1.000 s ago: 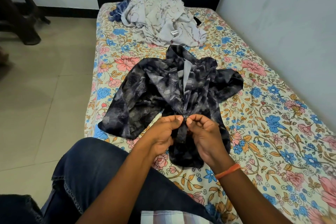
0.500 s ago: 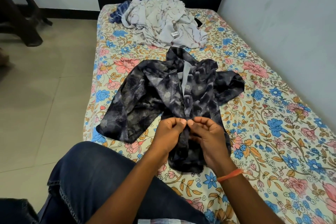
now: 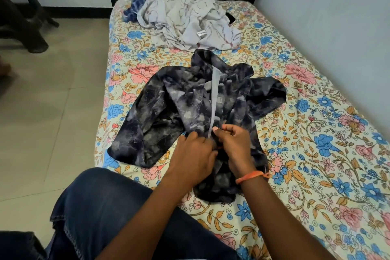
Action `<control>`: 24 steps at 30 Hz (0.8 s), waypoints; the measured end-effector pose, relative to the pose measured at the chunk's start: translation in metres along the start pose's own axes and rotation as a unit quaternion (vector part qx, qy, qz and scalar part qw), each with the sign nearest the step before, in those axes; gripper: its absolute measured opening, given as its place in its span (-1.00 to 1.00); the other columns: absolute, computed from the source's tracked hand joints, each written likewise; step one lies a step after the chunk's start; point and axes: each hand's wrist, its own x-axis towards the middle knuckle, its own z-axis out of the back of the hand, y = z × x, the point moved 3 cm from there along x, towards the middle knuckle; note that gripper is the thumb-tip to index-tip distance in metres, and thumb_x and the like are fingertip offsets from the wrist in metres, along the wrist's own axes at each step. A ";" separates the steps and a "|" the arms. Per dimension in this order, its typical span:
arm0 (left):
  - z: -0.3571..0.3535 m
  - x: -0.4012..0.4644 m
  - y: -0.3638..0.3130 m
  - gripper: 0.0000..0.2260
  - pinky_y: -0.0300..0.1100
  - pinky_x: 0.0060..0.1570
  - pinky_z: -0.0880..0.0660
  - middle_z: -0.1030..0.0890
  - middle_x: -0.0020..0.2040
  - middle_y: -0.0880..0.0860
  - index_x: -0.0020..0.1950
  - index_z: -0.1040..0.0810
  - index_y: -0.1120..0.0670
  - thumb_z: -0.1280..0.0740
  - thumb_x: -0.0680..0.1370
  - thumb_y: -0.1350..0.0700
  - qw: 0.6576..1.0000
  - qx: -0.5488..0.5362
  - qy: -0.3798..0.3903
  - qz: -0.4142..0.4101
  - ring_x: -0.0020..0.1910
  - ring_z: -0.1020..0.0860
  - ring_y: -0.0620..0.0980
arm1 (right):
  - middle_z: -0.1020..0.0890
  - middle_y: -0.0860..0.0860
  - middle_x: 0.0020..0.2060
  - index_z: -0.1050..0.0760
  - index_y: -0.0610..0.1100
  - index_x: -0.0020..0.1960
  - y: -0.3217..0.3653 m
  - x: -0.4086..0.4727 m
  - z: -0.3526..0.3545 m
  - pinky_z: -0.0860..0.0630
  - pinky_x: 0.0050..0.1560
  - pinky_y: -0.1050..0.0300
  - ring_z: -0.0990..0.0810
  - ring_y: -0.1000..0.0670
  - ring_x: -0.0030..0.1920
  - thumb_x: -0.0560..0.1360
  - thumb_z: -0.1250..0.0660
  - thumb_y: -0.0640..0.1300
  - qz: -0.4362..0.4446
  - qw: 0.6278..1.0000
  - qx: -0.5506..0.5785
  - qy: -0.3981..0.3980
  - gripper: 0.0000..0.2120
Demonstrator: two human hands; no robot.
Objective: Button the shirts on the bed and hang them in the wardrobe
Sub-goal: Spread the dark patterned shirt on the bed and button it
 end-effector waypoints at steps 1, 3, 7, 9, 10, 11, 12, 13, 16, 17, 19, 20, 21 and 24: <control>0.002 0.004 0.002 -0.76 0.01 -0.01 -0.43 -0.64 0.00 0.06 0.13 -0.48 0.05 -0.12 0.65 -0.05 1.000 0.002 -0.002 0.021 0.03 -0.55 0.10 | -0.70 -0.20 -0.14 -0.61 -0.23 0.02 -0.002 -0.001 0.001 -0.63 -0.14 -0.07 -0.67 -0.09 -0.17 0.44 -0.51 -0.16 -0.006 1.000 0.021 0.000 -0.78; 0.003 0.012 0.007 -0.76 0.01 -0.10 -0.51 -0.65 -0.04 0.12 0.19 -0.39 0.07 -0.05 0.69 -0.04 0.996 -0.037 0.002 0.082 -0.06 -0.62 0.18 | -0.70 -0.20 -0.14 -0.62 -0.23 -0.01 -0.004 0.000 0.002 -0.60 -0.22 0.03 -0.64 -0.05 -0.20 0.46 -0.49 -0.18 -0.004 0.999 0.043 -0.001 -0.83; -0.001 0.025 0.018 -0.81 0.04 -0.17 -0.52 -0.64 -0.05 0.13 0.20 -0.39 0.03 -0.12 0.67 -0.02 0.964 -0.174 -0.024 0.198 -0.09 -0.60 0.22 | -0.67 -0.14 -0.20 -0.63 -0.15 -0.08 -0.003 -0.001 0.003 -0.53 -0.24 0.10 -0.59 0.00 -0.24 0.48 -0.47 -0.17 0.017 0.998 0.057 -0.015 -0.94; -0.006 0.032 0.024 -0.82 -0.01 -0.22 -0.50 -0.64 -0.06 0.11 0.12 -0.48 0.05 -0.17 0.66 0.00 0.959 -0.168 -0.051 0.221 -0.08 -0.60 0.20 | -0.67 -0.12 -0.22 -0.63 -0.11 -0.11 -0.003 -0.001 0.002 -0.54 -0.22 0.06 -0.57 0.02 -0.25 0.49 -0.46 -0.17 0.036 0.998 0.049 -0.029 -0.98; -0.009 0.036 0.026 -0.81 -0.03 -0.22 -0.48 -0.63 -0.05 0.10 0.07 -0.52 0.06 -0.19 0.65 0.00 0.960 -0.158 -0.053 0.226 -0.08 -0.60 0.19 | -0.67 -0.10 -0.22 -0.63 -0.09 -0.12 -0.003 -0.002 0.002 -0.55 -0.21 0.07 -0.57 0.04 -0.26 0.50 -0.45 -0.17 0.050 0.997 0.038 -0.038 -0.97; -0.012 0.038 0.026 -0.80 -0.04 -0.21 -0.48 -0.62 -0.04 0.10 0.04 -0.56 0.07 -0.21 0.64 -0.01 0.961 -0.148 -0.049 0.227 -0.07 -0.61 0.18 | -0.67 -0.08 -0.22 -0.63 -0.09 -0.12 -0.003 -0.002 0.001 -0.55 -0.19 0.11 -0.56 0.06 -0.26 0.50 -0.45 -0.17 0.066 0.997 0.024 -0.045 -0.97; -0.015 0.041 0.026 -0.79 -0.04 -0.20 -0.49 -0.61 -0.04 0.10 0.02 -0.58 0.08 -0.23 0.63 -0.01 0.963 -0.140 -0.046 0.226 -0.07 -0.61 0.17 | -0.67 -0.06 -0.22 -0.62 -0.10 -0.12 -0.003 -0.002 0.000 -0.53 -0.19 0.17 -0.56 0.07 -0.26 0.51 -0.44 -0.17 0.084 0.995 0.007 -0.051 -0.97; -0.017 0.042 0.024 -0.79 -0.05 -0.19 -0.50 -0.61 -0.05 0.10 0.01 -0.59 0.08 -0.24 0.62 -0.02 0.964 -0.134 -0.045 0.226 -0.08 -0.61 0.17 | -0.66 -0.06 -0.23 -0.61 -0.13 -0.11 -0.003 -0.002 0.000 -0.50 -0.22 0.24 -0.54 0.09 -0.27 0.52 -0.42 -0.17 0.100 0.993 -0.009 -0.055 -0.96; -0.021 0.042 0.021 -0.83 -0.08 -0.23 -0.53 -0.62 -0.14 0.05 -0.08 -0.61 0.07 -0.29 0.58 0.02 0.955 -0.173 -0.066 0.232 -0.17 -0.61 0.10 | -0.62 -0.01 -0.27 -0.58 -0.15 -0.11 -0.005 -0.003 0.000 -0.42 -0.26 0.31 -0.49 0.12 -0.30 0.54 -0.38 -0.18 0.142 0.986 -0.055 -0.066 -0.94; -0.021 0.041 0.022 -0.86 -0.09 -0.26 -0.53 -0.61 -0.20 0.01 -0.14 -0.60 0.05 -0.31 0.55 0.04 0.945 -0.212 -0.079 0.238 -0.22 -0.59 0.03 | -0.61 0.02 -0.27 -0.58 -0.14 -0.11 -0.006 -0.004 0.000 -0.41 -0.26 0.31 -0.50 0.13 -0.30 0.54 -0.38 -0.19 0.156 0.983 -0.070 -0.068 -0.95; -0.023 0.039 0.025 -0.89 -0.12 -0.32 -0.50 -0.57 -0.30 -0.08 -0.22 -0.56 0.03 -0.35 0.51 0.08 0.921 -0.288 -0.108 0.238 -0.31 -0.54 -0.10 | -0.62 0.05 -0.25 -0.59 -0.13 -0.09 -0.006 -0.008 0.000 -0.42 -0.23 0.34 -0.54 0.14 -0.27 0.53 -0.39 -0.20 0.194 0.973 -0.100 -0.073 -0.97; -0.024 0.037 0.027 -0.89 -0.12 -0.32 -0.49 -0.56 -0.31 -0.09 -0.23 -0.56 0.02 -0.36 0.50 0.09 0.914 -0.315 -0.122 0.226 -0.32 -0.52 -0.14 | -0.63 0.05 -0.22 -0.60 -0.14 -0.08 -0.005 -0.011 0.000 -0.43 -0.22 0.36 -0.56 0.15 -0.24 0.52 -0.40 -0.20 0.222 0.964 -0.124 -0.078 -0.98; -0.024 0.034 0.027 -0.89 -0.15 -0.31 -0.49 -0.56 -0.30 -0.10 -0.22 -0.56 0.03 -0.36 0.51 0.10 0.909 -0.335 -0.131 0.210 -0.31 -0.52 -0.15 | -0.64 0.05 -0.20 -0.61 -0.15 -0.07 -0.003 -0.014 0.000 -0.44 -0.20 0.37 -0.57 0.14 -0.22 0.51 -0.41 -0.21 0.256 0.951 -0.151 -0.085 -0.98; -0.027 0.022 0.027 -0.91 -0.24 -0.25 -0.46 -0.55 -0.22 -0.12 -0.15 -0.57 0.03 -0.35 0.56 0.10 0.907 -0.365 -0.129 0.164 -0.25 -0.51 -0.20 | -0.63 0.02 -0.17 -0.63 -0.20 -0.05 0.002 -0.027 -0.001 -0.45 -0.16 0.37 -0.56 0.13 -0.20 0.48 -0.45 -0.25 0.346 0.910 -0.209 -0.092 -0.94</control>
